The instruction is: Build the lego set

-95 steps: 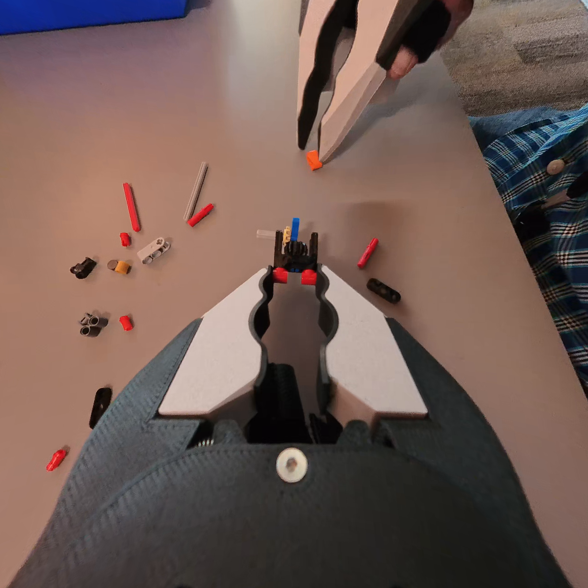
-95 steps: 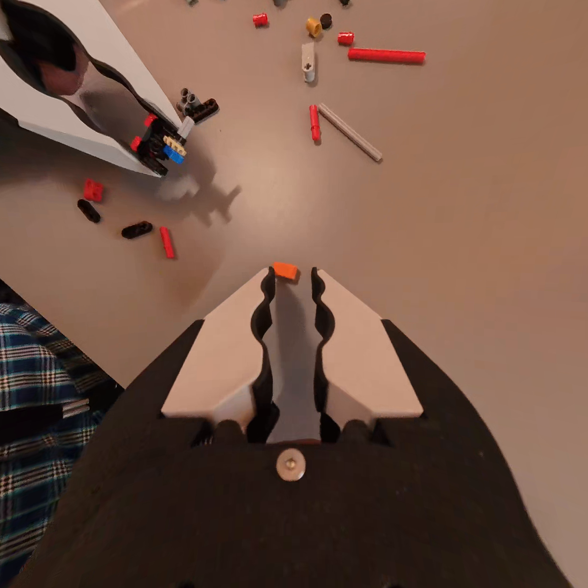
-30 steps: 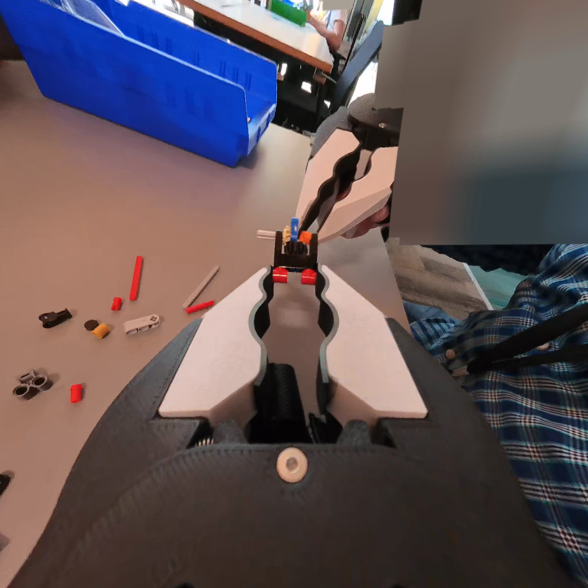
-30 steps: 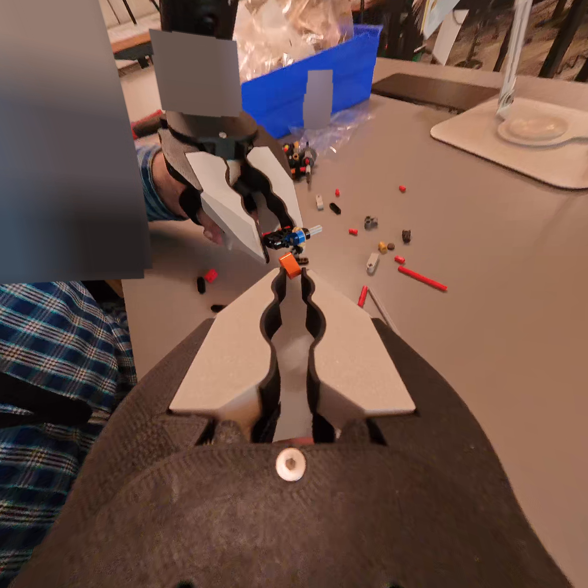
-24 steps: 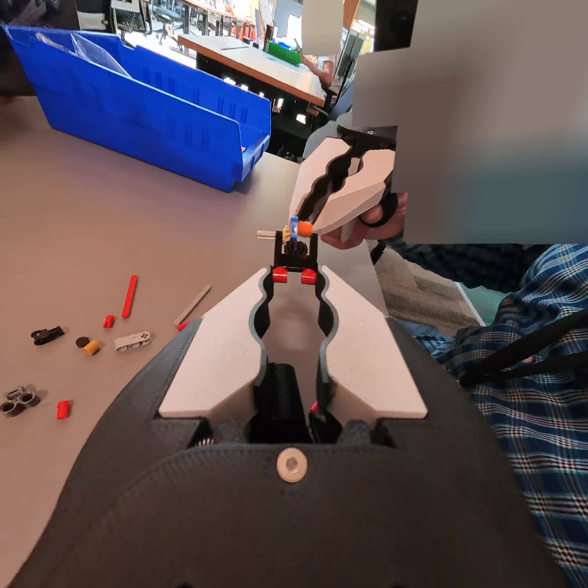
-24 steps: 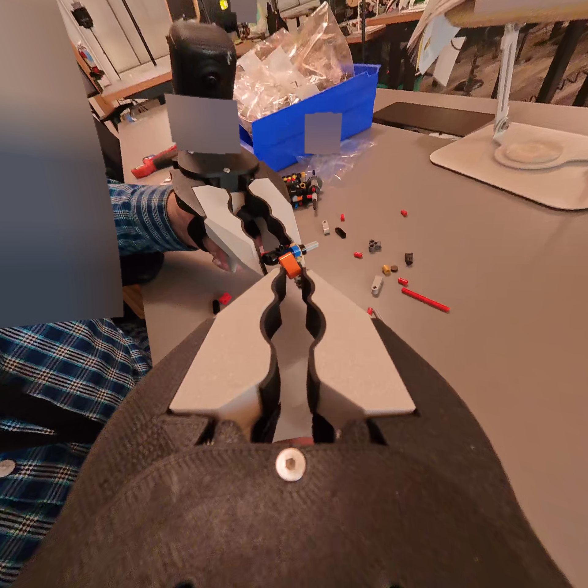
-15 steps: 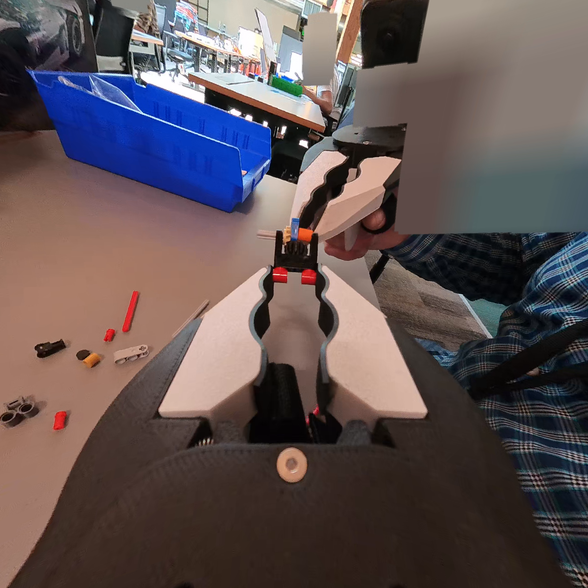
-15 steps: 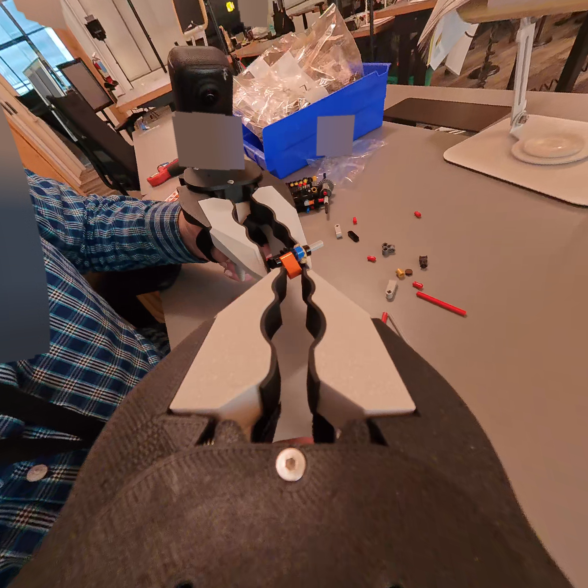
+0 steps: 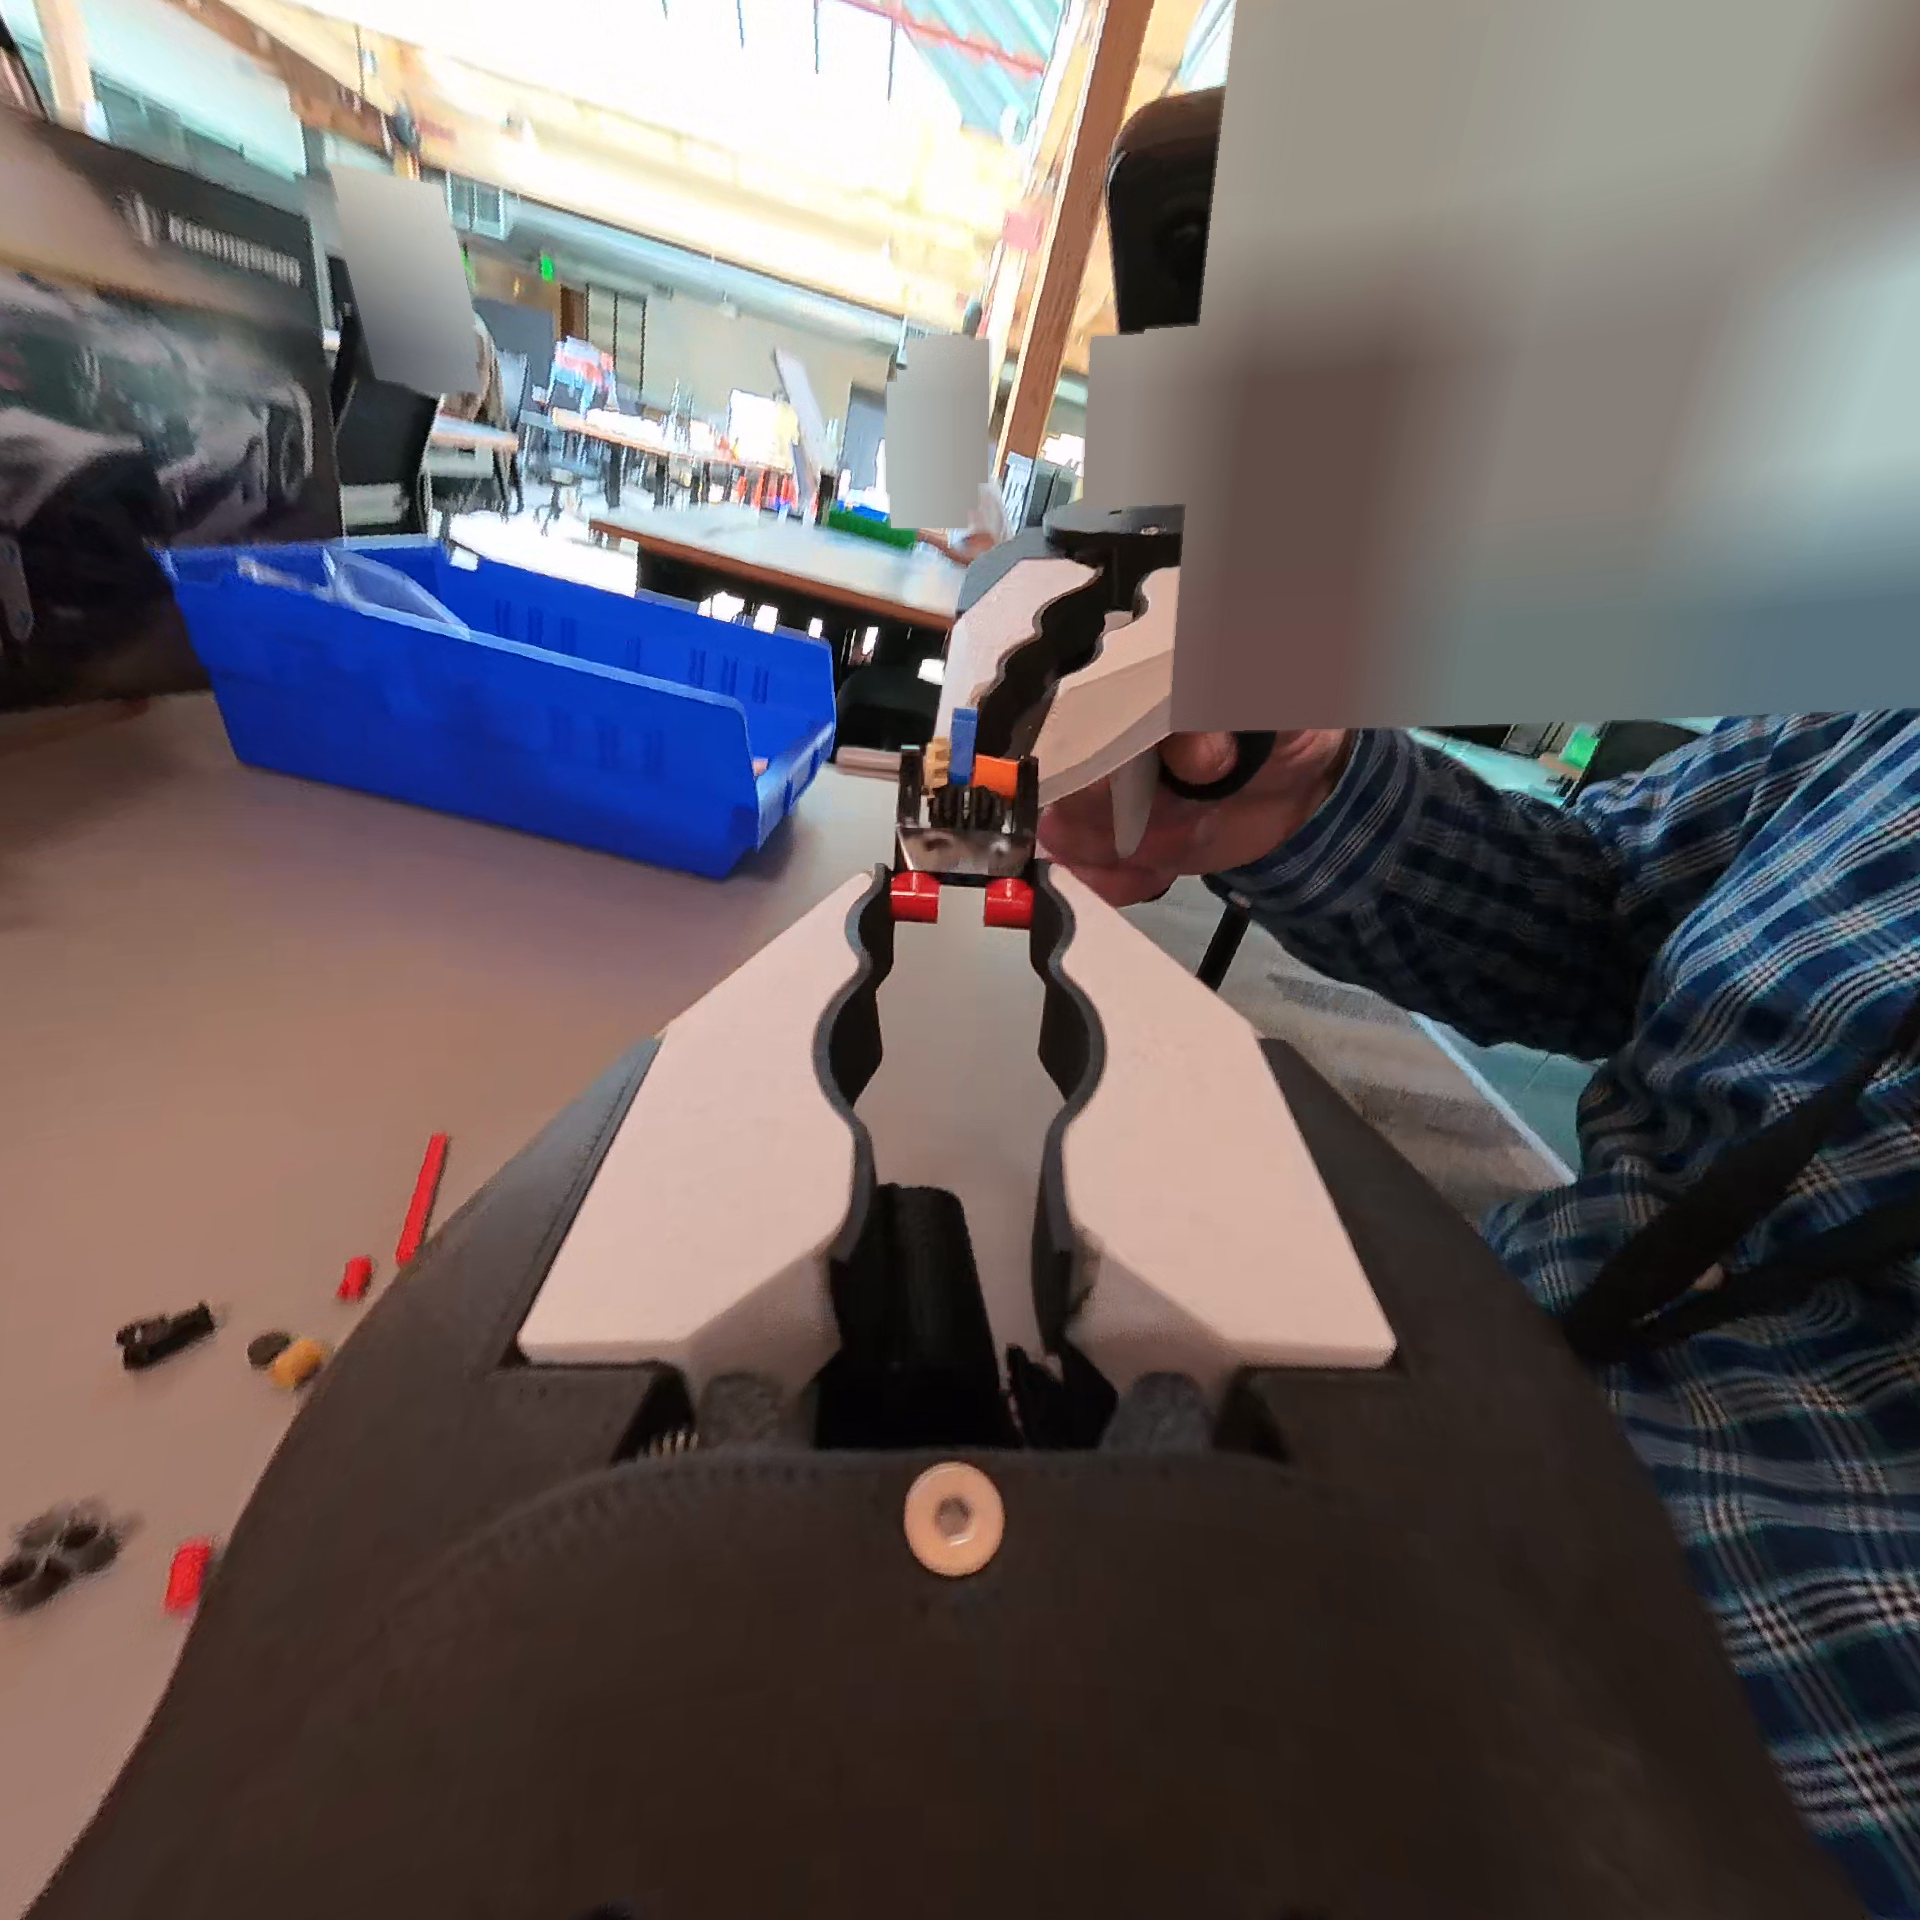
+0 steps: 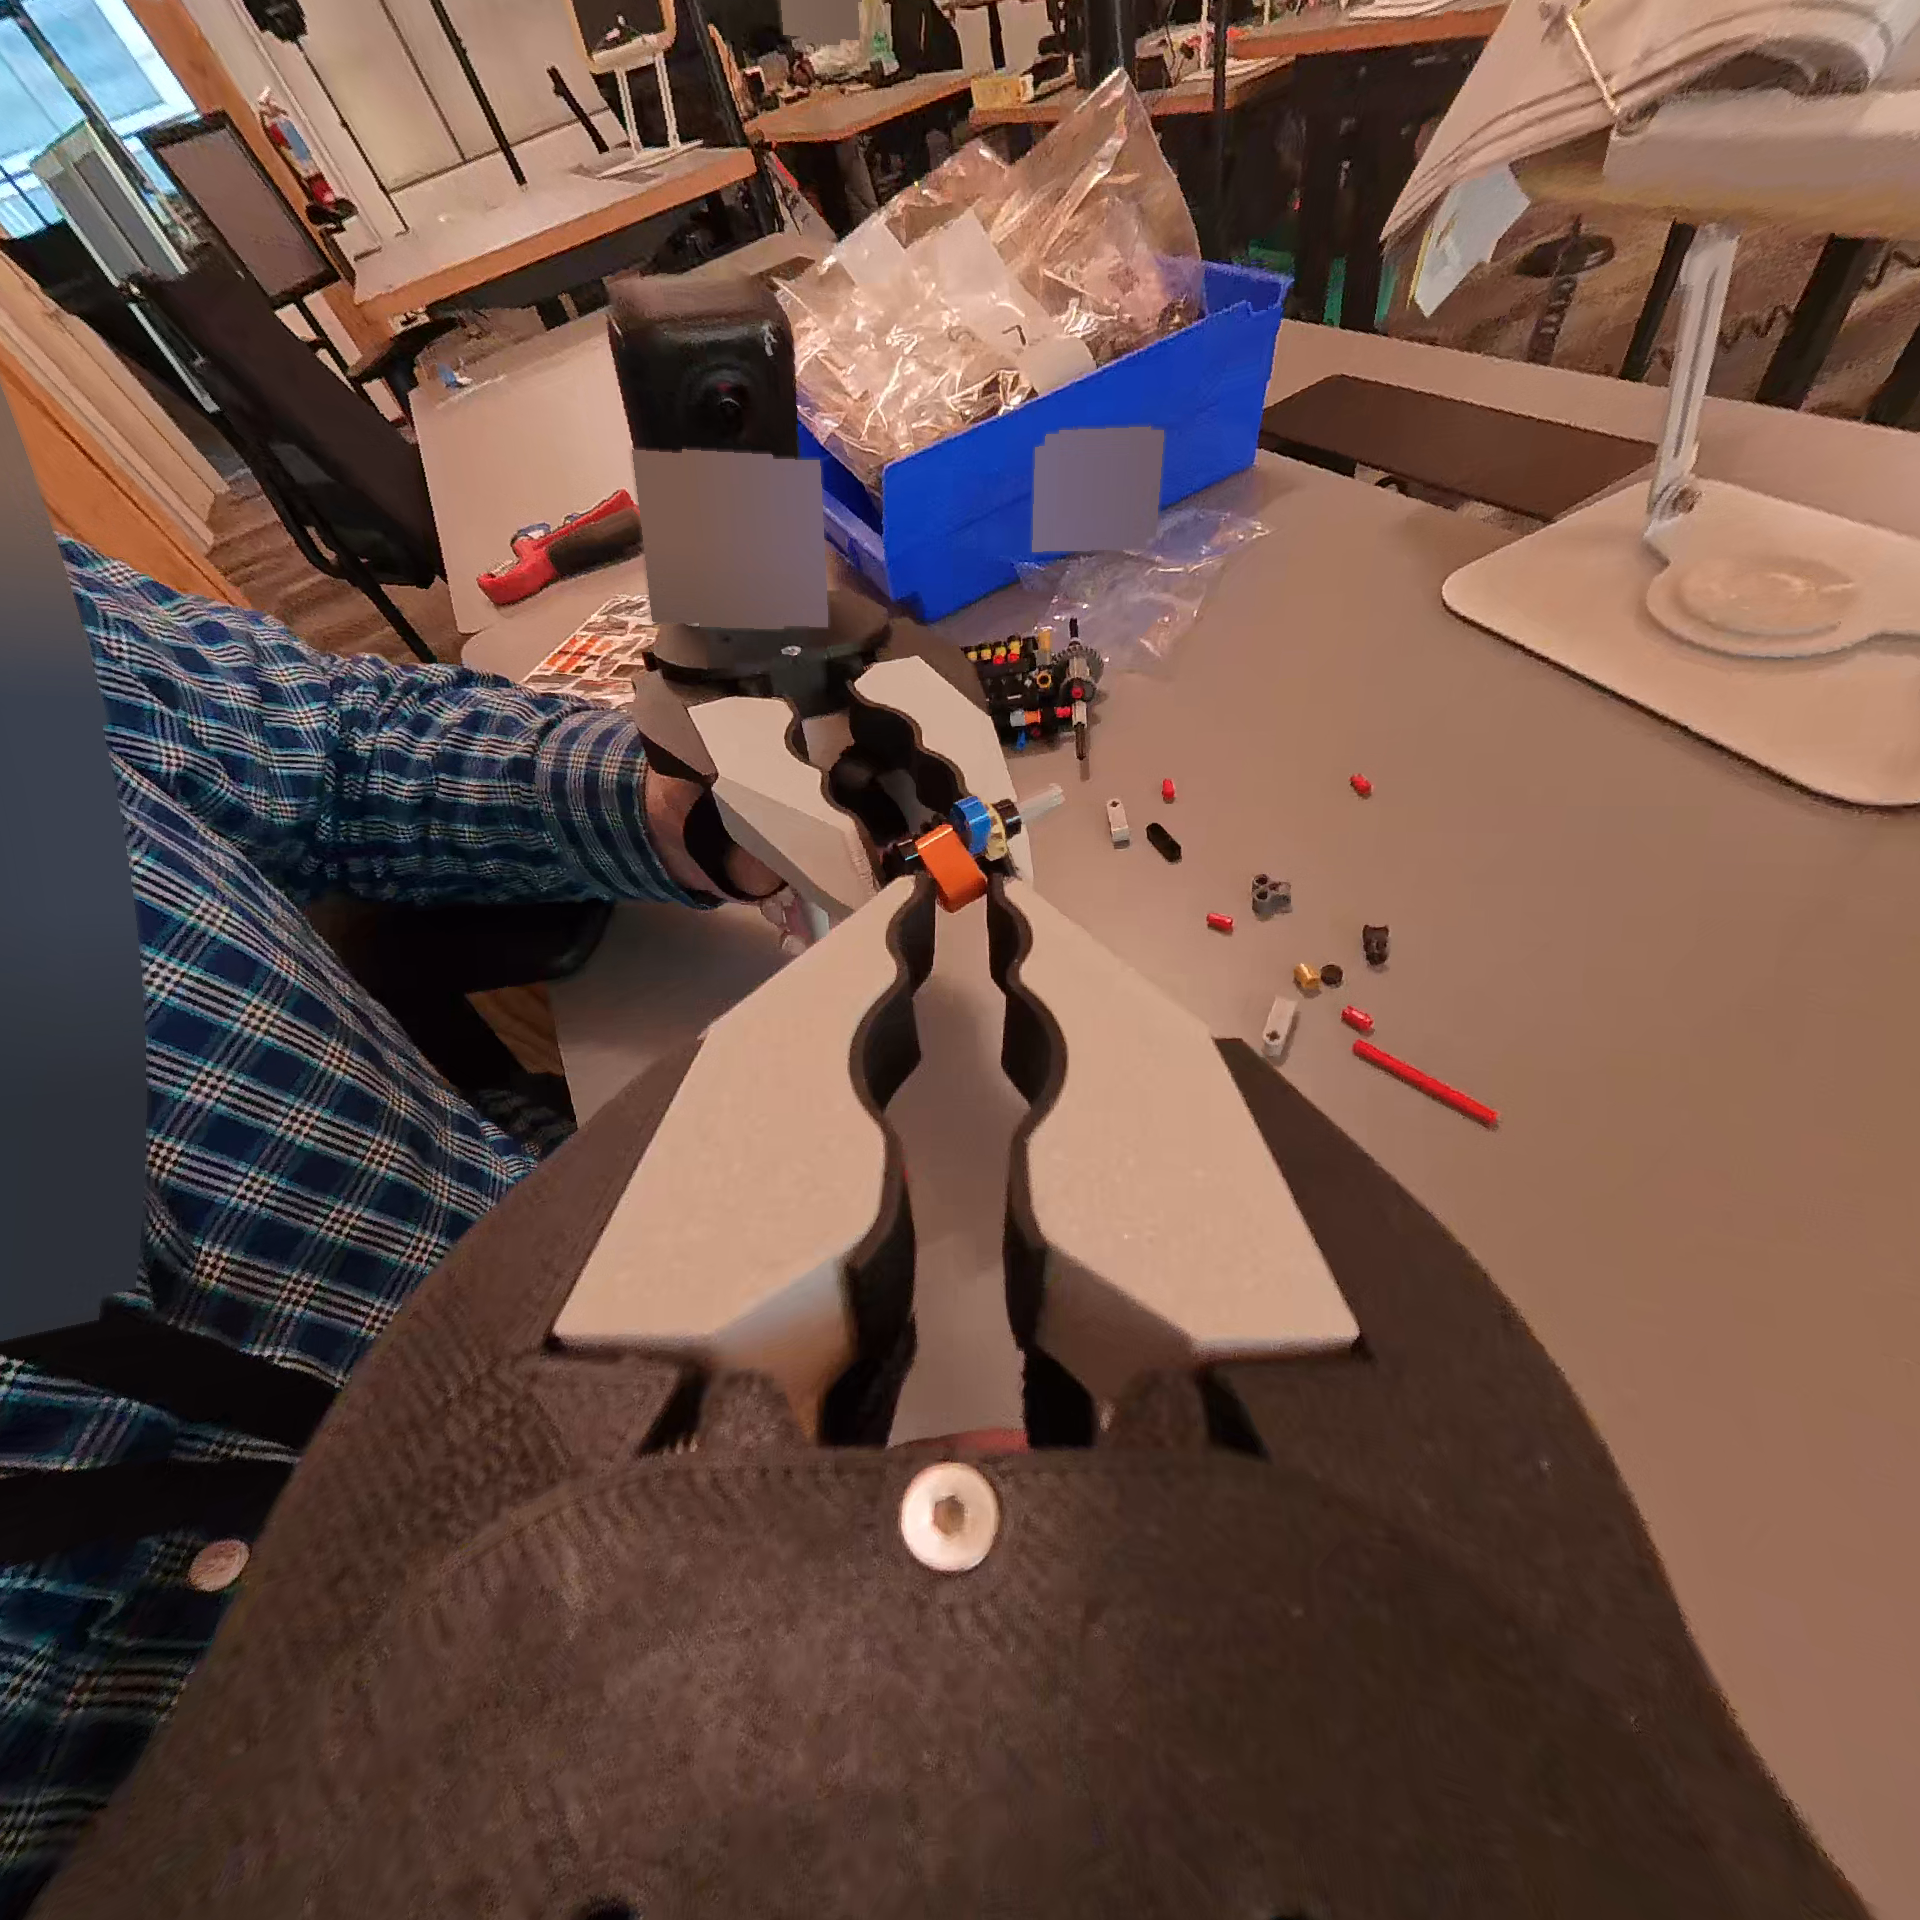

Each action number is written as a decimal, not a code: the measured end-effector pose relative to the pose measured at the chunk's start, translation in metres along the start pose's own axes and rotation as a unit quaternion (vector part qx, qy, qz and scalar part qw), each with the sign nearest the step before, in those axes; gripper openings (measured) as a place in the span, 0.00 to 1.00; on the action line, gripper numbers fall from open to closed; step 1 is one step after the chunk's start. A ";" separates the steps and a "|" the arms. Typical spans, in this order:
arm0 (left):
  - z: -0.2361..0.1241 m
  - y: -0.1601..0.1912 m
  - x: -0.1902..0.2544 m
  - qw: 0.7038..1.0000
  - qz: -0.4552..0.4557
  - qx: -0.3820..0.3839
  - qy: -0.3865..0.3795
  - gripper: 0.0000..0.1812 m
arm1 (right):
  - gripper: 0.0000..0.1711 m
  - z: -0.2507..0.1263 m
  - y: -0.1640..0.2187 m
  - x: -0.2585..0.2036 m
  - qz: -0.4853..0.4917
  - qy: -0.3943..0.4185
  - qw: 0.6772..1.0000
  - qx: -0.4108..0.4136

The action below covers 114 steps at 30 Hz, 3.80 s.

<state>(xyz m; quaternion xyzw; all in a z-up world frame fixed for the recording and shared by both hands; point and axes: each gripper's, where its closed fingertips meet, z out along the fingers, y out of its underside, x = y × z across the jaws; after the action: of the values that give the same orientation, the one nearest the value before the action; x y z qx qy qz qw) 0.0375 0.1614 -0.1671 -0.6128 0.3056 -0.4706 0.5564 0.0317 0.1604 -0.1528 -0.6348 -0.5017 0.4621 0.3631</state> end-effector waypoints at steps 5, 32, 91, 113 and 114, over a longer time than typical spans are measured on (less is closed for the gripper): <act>0.004 -0.012 -0.003 1.000 0.002 0.029 0.012 0.14 | 0.03 -0.002 -0.012 0.001 -0.016 0.014 1.000 -0.008; 0.010 -0.026 -0.007 0.990 -0.099 0.080 0.055 0.14 | 0.05 -0.023 -0.017 0.013 -0.012 0.050 0.999 0.008; -0.056 -0.020 -0.053 0.982 -0.134 0.124 -0.055 0.14 | 0.03 -0.083 0.126 0.339 0.149 0.602 0.767 -0.167; -0.044 -0.031 -0.011 0.968 -0.189 0.163 0.014 0.13 | 0.03 0.003 0.024 0.036 0.132 0.103 0.986 0.025; -0.044 -0.035 -0.007 0.966 -0.189 0.171 0.029 0.13 | 0.03 0.005 0.013 0.026 0.119 0.090 0.988 0.030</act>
<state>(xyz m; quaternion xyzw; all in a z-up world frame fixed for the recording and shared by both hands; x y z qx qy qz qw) -0.0108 0.1566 -0.1377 -0.5408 0.1153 -0.6304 0.5449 0.0328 0.1829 -0.1724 -0.7177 -0.3742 0.4578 0.3679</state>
